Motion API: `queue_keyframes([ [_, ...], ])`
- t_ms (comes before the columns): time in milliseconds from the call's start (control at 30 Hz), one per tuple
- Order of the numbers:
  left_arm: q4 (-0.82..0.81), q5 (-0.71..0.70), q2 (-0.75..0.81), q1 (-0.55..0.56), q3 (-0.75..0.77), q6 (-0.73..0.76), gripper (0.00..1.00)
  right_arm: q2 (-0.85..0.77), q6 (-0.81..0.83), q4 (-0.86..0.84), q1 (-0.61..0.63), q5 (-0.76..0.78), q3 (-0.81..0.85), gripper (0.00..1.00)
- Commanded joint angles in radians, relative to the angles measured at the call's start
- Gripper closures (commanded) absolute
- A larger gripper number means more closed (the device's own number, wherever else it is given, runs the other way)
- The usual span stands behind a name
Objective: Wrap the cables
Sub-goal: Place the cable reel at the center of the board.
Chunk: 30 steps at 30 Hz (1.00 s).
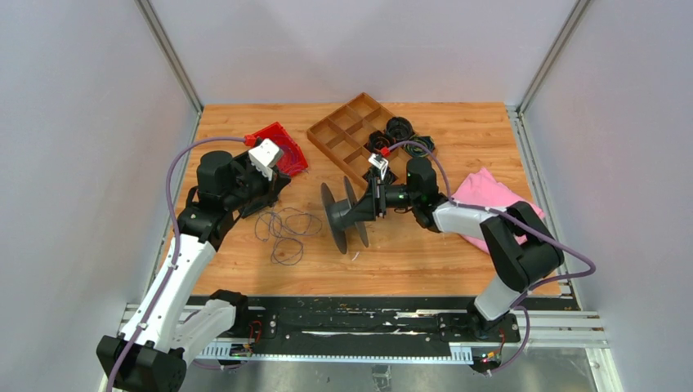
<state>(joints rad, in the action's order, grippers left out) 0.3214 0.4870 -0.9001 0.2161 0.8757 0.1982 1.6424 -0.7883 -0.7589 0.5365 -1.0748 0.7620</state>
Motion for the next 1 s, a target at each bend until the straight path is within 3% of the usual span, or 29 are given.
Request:
queue_keyframes([
  [0,-0.020,0.019,0.018,-0.009,-0.003,0.004,1.00,-0.021,0.071,0.113,-0.020,-0.017,0.023,0.22],
  [967,-0.012,0.036,0.018,-0.009,0.000,0.008,1.00,-0.072,0.228,0.409,-0.072,-0.037,0.107,0.19],
])
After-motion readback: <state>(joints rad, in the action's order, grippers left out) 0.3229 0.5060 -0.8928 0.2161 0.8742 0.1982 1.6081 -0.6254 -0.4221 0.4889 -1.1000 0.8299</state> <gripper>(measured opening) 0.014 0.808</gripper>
